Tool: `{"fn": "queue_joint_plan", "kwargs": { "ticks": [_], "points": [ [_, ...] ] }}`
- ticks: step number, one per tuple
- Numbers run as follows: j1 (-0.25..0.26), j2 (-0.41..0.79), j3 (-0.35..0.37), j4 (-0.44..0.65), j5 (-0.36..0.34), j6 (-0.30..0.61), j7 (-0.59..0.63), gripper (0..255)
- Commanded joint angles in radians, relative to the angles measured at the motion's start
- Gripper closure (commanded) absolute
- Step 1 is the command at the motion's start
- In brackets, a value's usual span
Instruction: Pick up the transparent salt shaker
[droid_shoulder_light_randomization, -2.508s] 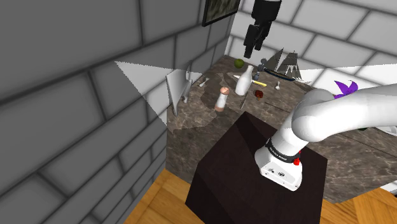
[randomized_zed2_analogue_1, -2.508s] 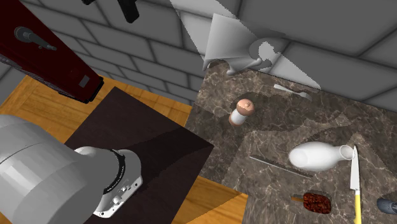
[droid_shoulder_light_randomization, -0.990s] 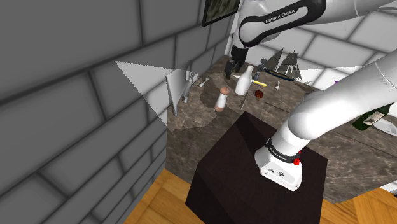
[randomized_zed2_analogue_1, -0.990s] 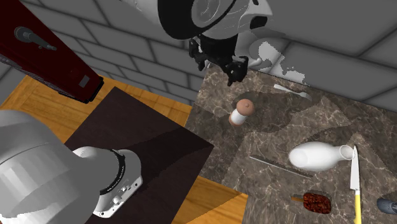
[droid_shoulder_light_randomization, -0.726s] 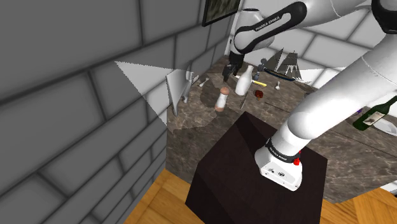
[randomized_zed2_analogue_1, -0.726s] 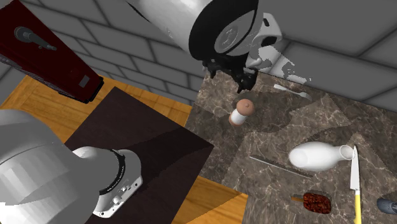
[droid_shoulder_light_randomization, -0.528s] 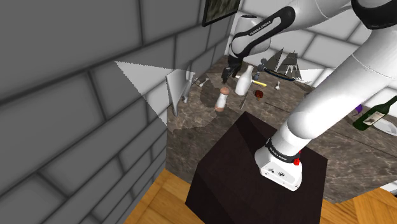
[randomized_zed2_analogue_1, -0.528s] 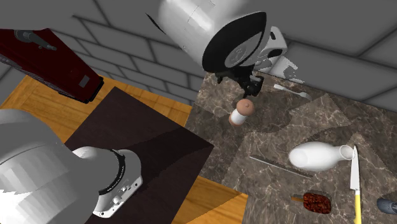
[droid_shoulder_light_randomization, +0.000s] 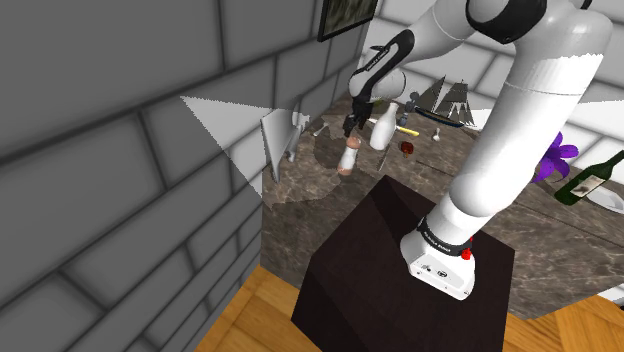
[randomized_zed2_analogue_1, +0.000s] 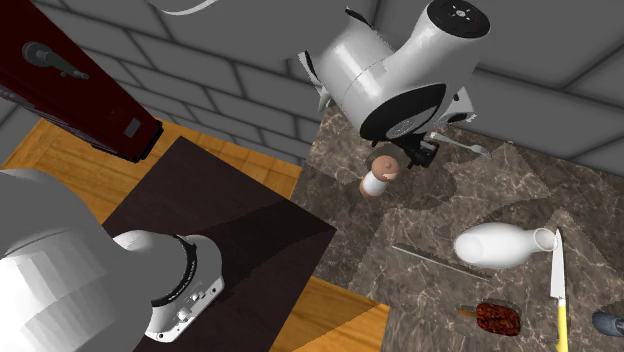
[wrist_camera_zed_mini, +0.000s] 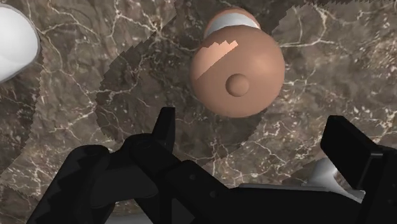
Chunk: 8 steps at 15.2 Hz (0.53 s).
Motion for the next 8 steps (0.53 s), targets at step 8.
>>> {"fn": "queue_joint_plan", "kwargs": {
  "ticks": [8],
  "points": [
    [-0.037, 0.136, 0.037, 0.026, 0.071, 0.112, -0.05, 0]
  ]
}}
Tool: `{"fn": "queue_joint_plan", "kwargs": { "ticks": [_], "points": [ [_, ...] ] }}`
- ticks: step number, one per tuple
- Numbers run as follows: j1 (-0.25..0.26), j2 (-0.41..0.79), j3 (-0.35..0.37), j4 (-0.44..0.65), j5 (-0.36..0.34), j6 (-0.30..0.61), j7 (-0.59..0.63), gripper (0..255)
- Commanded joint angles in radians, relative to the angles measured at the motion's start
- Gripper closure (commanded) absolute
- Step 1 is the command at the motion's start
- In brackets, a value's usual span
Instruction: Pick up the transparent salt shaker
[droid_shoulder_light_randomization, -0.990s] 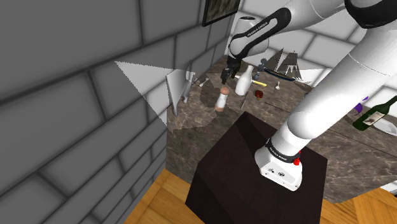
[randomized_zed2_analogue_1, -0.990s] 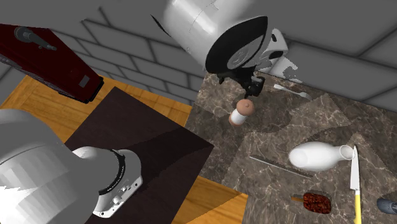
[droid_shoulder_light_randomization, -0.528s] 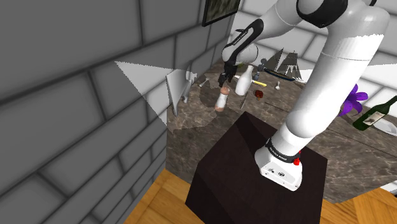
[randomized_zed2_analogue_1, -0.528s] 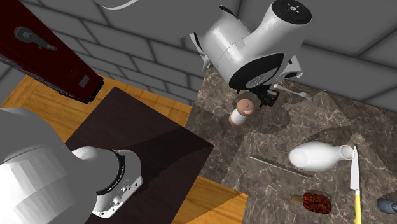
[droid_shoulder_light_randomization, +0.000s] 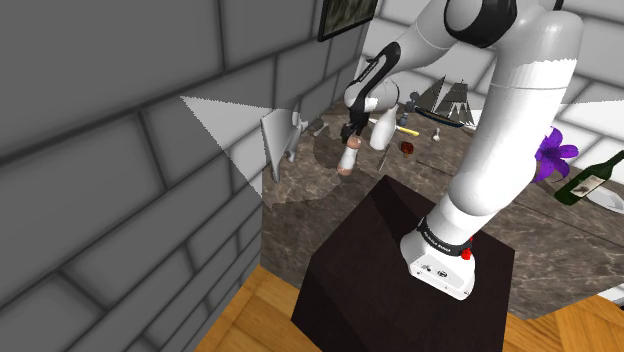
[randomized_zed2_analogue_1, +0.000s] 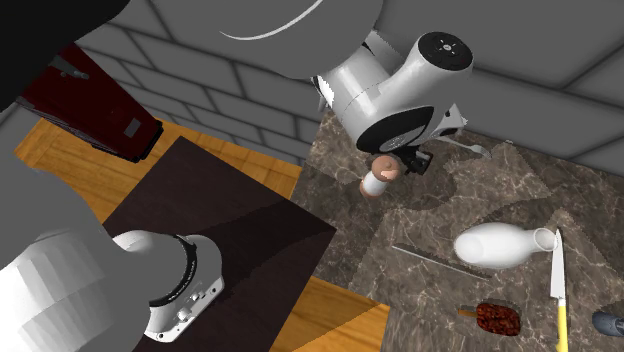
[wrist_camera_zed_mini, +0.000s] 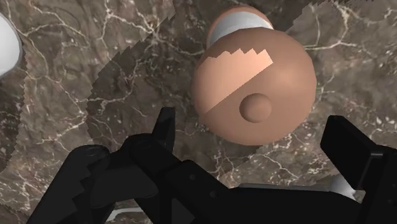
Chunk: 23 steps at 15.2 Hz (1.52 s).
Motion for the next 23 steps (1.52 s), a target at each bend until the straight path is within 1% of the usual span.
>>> {"fn": "queue_joint_plan", "kwargs": {
  "ticks": [1, 2, 3, 12, 23],
  "points": [
    [-0.005, 0.018, 0.006, 0.002, 0.009, 0.016, -0.006, 0],
    [-0.005, 0.018, 0.006, 0.002, 0.009, 0.016, -0.006, 0],
    [-0.006, 0.017, 0.006, 0.001, 0.008, 0.016, -0.006, 255],
    [-0.005, 0.018, 0.006, 0.002, 0.009, 0.016, -0.006, 255],
    [0.027, -0.122, -0.036, -0.002, -0.06, -0.117, 0.036, 255]
  ]
}}
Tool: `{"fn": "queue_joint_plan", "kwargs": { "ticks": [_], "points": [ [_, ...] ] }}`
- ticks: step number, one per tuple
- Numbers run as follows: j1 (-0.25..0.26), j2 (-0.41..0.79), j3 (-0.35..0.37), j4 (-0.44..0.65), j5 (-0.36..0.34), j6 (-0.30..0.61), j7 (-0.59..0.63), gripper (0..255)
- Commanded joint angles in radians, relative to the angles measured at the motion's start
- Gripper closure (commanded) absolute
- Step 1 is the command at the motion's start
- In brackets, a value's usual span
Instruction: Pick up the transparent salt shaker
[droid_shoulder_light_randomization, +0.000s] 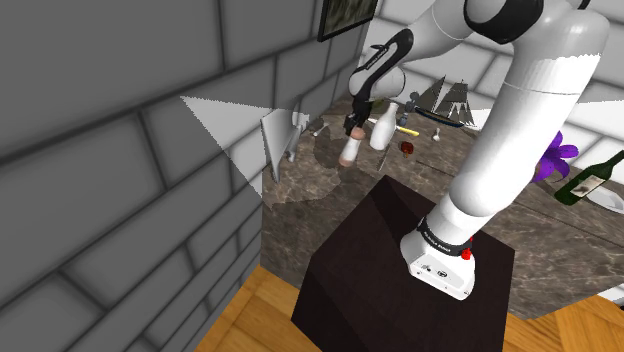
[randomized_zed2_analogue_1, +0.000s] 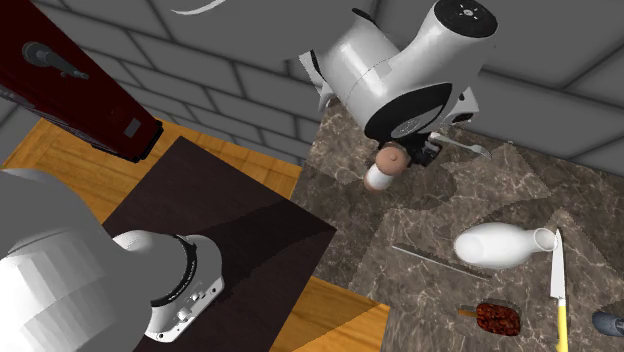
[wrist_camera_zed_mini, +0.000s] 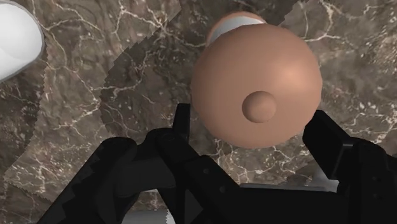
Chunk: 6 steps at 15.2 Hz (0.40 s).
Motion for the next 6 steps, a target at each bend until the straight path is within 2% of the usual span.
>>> {"fn": "queue_joint_plan", "kwargs": {
  "ticks": [1, 6],
  "points": [
    [0.003, -0.026, -0.006, 0.003, -0.013, -0.028, 0.006, 255],
    [0.008, -0.063, -0.013, 0.007, -0.031, -0.068, 0.017, 255]
  ]
}}
